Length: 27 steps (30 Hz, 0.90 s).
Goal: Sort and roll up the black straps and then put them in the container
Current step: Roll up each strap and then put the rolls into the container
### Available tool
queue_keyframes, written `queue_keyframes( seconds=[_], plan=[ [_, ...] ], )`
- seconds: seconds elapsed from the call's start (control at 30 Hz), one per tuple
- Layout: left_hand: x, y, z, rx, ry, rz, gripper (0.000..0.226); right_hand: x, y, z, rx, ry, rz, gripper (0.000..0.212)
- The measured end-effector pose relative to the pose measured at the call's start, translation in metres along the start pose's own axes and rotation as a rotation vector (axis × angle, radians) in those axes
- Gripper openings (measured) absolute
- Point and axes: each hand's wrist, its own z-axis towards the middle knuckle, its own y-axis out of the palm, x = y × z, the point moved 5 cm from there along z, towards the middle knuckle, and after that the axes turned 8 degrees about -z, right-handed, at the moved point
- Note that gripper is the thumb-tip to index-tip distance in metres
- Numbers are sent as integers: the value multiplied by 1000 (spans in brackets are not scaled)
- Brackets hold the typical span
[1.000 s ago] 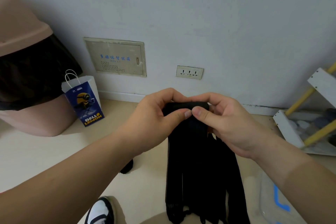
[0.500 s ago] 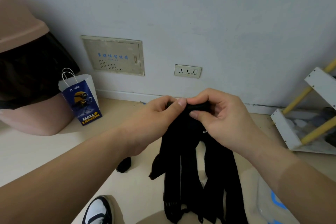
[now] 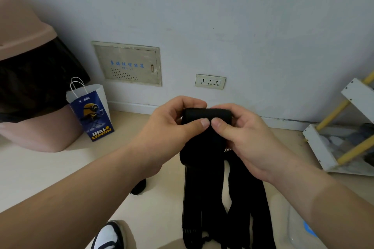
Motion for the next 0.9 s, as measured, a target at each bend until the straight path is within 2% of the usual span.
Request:
queue_keyframes(
  seconds=[0.13,0.23,0.4,0.53,0.73,0.9],
  plan=[
    [-13,6,1,-94,-208,-34,46,-13,-3,-2,71,-203,-275,30],
    [-15,6,3,-66,-222,16,62,-17,-2,-5,70,-298,-483,33],
    [-9,11,0,43,-99,71,38,-7,4,-6,-75,-115,-305,26],
    [-9,19,-3,63,-74,62,38,-5,5,-7,-136,-60,-147,47],
    [-11,28,-8,72,-50,110,31,-3,4,-5,-141,-18,-84,63],
    [0,23,-8,75,29,179,17,10,7,-3,-134,156,41,49]
  ],
)
